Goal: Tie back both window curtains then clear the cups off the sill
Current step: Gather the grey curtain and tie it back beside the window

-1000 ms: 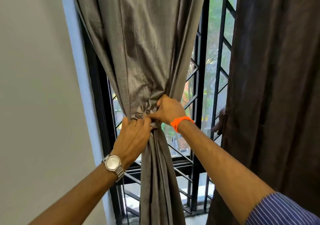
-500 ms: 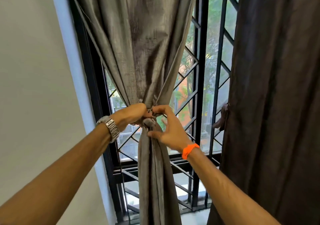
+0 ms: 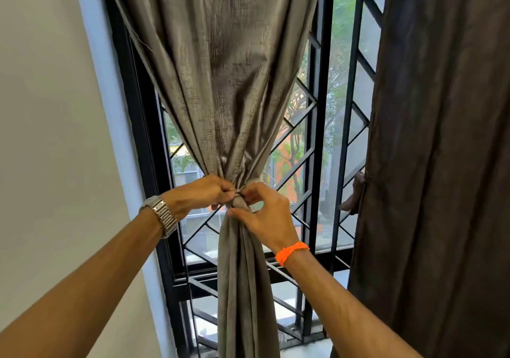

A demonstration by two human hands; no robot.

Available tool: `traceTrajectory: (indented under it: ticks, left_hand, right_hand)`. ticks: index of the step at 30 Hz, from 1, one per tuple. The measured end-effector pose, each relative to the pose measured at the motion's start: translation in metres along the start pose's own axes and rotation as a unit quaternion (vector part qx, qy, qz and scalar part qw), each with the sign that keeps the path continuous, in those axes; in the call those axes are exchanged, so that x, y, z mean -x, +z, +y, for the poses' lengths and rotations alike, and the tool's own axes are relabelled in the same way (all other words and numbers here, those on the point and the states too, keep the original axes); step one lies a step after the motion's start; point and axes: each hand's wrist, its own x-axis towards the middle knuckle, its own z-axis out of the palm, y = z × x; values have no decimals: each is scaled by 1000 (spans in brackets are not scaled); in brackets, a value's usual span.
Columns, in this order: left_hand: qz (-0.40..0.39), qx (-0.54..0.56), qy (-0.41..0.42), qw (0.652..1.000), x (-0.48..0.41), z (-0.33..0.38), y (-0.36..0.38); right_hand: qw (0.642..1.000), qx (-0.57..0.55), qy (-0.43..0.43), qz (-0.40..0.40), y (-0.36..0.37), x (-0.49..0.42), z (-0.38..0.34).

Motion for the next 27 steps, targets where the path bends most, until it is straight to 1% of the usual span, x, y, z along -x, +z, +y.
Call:
traceTrajectory:
  ticks: [4,7,9,11,13,17,19,23,27]
  left_hand:
    - [5,-1,65,998,-3,-13,5]
    - [70,30,120,990,-1,-34,8]
    - [119,28,145,982,1,-51,5]
    - [159,-9,164,973,4,-63,3]
    - [179,-57,177,966,3,-68,3]
    - [224,-168,178,943,-1,-68,8]
    - [271,-223,189,917,-2,-65,14]
    - [360,-326,218,846,-3,-58,34]
    - [464,-360,251,769,-5,-43,52]
  right_hand:
    - [999,33,6,17,7,-6,13]
    - [997,74,12,-9,-2,-11,30]
    - [996,84,20,-31,-12,-12,41]
    - [994,92,23,-48,-18,-13,47]
    - [993,101,25,-60,-18,-16,48]
    - [991,112,25,-70,-9,-18,50]
    - [989,118,32,-83,-8,-14,55]
    - [987,120,40,-101,-14,-9,66]
    - [985,133,37,-104,-32,-10,74]
